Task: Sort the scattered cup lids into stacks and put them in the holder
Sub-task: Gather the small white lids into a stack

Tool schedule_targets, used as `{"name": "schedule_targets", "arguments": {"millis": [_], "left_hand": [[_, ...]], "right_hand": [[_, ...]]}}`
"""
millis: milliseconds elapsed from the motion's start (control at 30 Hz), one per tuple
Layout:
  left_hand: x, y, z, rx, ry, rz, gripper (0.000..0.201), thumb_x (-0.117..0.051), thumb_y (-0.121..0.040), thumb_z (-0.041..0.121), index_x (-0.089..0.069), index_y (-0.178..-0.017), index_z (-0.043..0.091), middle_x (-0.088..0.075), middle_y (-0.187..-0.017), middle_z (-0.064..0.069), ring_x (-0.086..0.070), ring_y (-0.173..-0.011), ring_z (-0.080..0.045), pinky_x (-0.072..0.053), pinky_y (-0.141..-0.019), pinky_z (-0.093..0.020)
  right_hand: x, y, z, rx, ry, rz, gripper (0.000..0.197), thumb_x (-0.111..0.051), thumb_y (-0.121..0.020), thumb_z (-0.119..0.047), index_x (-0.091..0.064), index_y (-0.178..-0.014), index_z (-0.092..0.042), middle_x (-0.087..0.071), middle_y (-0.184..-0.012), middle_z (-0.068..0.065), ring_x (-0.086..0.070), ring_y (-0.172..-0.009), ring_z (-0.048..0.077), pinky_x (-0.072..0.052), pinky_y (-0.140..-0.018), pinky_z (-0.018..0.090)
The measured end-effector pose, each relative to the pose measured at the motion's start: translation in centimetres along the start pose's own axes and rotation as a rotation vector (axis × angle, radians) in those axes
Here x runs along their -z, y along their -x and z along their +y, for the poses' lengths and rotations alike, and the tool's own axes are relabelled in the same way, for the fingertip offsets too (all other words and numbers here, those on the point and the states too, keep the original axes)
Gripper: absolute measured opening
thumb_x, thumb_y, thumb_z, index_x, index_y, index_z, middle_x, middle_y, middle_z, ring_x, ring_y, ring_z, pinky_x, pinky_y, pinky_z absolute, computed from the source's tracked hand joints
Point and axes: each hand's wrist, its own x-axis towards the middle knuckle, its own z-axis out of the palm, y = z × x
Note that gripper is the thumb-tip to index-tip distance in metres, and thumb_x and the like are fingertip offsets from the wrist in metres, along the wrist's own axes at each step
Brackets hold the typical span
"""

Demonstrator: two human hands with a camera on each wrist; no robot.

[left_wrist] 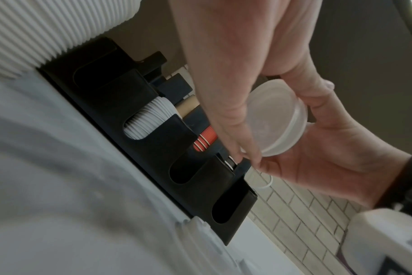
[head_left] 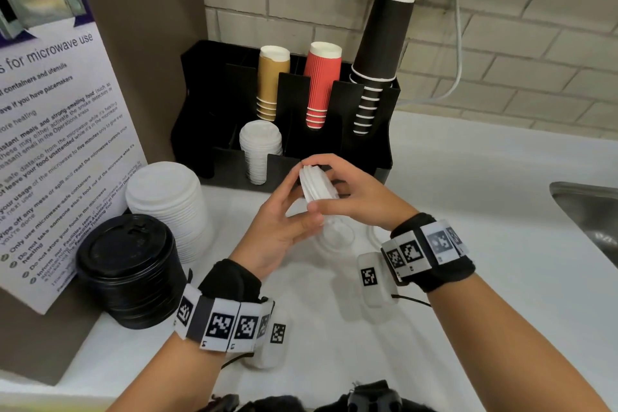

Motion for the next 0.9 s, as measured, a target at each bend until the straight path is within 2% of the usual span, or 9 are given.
{"name": "schedule_targets", "arguments": {"millis": [67, 133, 233, 333, 433, 567, 700, 767, 900], "left_hand": [[0.2, 0.0, 0.1, -0.027, -0.011, 0.025, 0.074, -0.083, -0.073, 0.019, -0.050, -0.133, 0.047, -0.061, -0.131, 0.014, -0.062, -0.120, -0.018, -0.056, -0.086, -0.032], [0.4, 0.0, 0.1, -0.047, -0.023, 0.060, 0.077, -0.086, -0.071, 0.014, -0.050, -0.134, 0.041, -0.062, -0.130, 0.014, -0.065, -0.115, -0.019, -0.057, -0.085, -0.032], [0.7, 0.0, 0.0, -0.069, -0.035, 0.104, 0.078, -0.080, -0.070, 0.009, -0.047, -0.137, 0.032, -0.060, -0.133, 0.007, -0.067, -0.111, -0.021, -0.057, -0.083, -0.033], [0.8, 0.1, -0.1, -0.086, -0.035, 0.121, 0.078, -0.079, -0.069, 0.008, -0.047, -0.137, 0.029, -0.059, -0.135, 0.004, -0.068, -0.109, -0.023, -0.057, -0.081, -0.031], [0.6, 0.1, -0.2, -0.102, -0.040, 0.148, 0.077, -0.080, -0.067, 0.010, -0.049, -0.134, 0.031, -0.060, -0.134, 0.004, -0.068, -0.109, -0.021, -0.057, -0.080, -0.030], [0.4, 0.0, -0.2, -0.116, -0.048, 0.182, 0.072, -0.081, -0.065, 0.014, -0.053, -0.127, 0.037, -0.064, -0.126, 0.009, -0.067, -0.110, -0.016, -0.057, -0.080, -0.030], [0.5, 0.0, 0.2, -0.099, -0.086, 0.154, 0.079, -0.083, -0.063, 0.016, -0.050, -0.132, 0.036, -0.063, -0.129, 0.006, -0.066, -0.112, -0.021, -0.057, -0.084, -0.032], [0.4, 0.0, 0.3, -0.098, -0.088, 0.154, 0.080, -0.084, -0.062, 0.016, -0.050, -0.132, 0.036, -0.063, -0.130, 0.004, -0.067, -0.111, -0.024, -0.057, -0.084, -0.032], [0.3, -0.2, 0.2, -0.109, -0.087, 0.166, 0.083, -0.090, -0.060, 0.015, -0.052, -0.130, 0.037, -0.063, -0.129, 0.006, -0.063, -0.117, -0.021, -0.057, -0.085, -0.034]], "right_hand": [[-0.2, -0.2, -0.2, 0.001, -0.006, -0.005, 0.058, -0.077, -0.080, -0.027, -0.048, -0.130, -0.036, -0.059, -0.115, -0.011, -0.060, -0.109, 0.011, -0.052, -0.095, 0.035], [-0.2, -0.4, -0.4, -0.007, -0.029, -0.020, 0.059, -0.078, -0.079, -0.027, -0.049, -0.130, -0.034, -0.062, -0.115, -0.007, -0.061, -0.108, 0.010, -0.052, -0.096, 0.035], [-0.1, -0.3, -0.7, -0.015, -0.078, -0.038, 0.061, -0.079, -0.076, -0.028, -0.052, -0.131, -0.031, -0.063, -0.120, -0.005, -0.061, -0.111, 0.009, -0.052, -0.096, 0.033], [0.2, -0.2, -1.0, -0.016, -0.103, -0.035, 0.057, -0.077, -0.077, -0.028, -0.055, -0.130, -0.029, -0.063, -0.121, -0.005, -0.061, -0.112, 0.008, -0.051, -0.096, 0.029], [0.2, -0.2, -1.2, -0.021, -0.106, -0.013, 0.053, -0.077, -0.079, -0.022, -0.057, -0.129, -0.024, -0.065, -0.119, -0.003, -0.063, -0.109, 0.010, -0.052, -0.095, 0.028], [-0.4, -0.2, -1.3, -0.006, -0.105, 0.064, 0.054, -0.080, -0.075, -0.024, -0.059, -0.125, -0.022, -0.066, -0.114, -0.002, -0.065, -0.104, 0.010, -0.054, -0.091, 0.028], [-0.2, -0.1, -1.3, -0.028, -0.124, 0.052, 0.053, -0.078, -0.077, -0.021, -0.059, -0.126, -0.019, -0.068, -0.114, 0.002, -0.066, -0.104, 0.013, -0.054, -0.092, 0.034], [-0.1, -0.1, -1.3, -0.043, -0.144, 0.024, 0.053, -0.078, -0.077, -0.021, -0.059, -0.127, -0.021, -0.067, -0.115, 0.002, -0.066, -0.104, 0.014, -0.055, -0.091, 0.035], [-0.4, -0.1, -1.5, -0.065, -0.171, -0.005, 0.056, -0.082, -0.073, -0.024, -0.057, -0.122, -0.031, -0.066, -0.114, 0.004, -0.069, -0.097, 0.019, -0.059, -0.080, 0.037]]}}
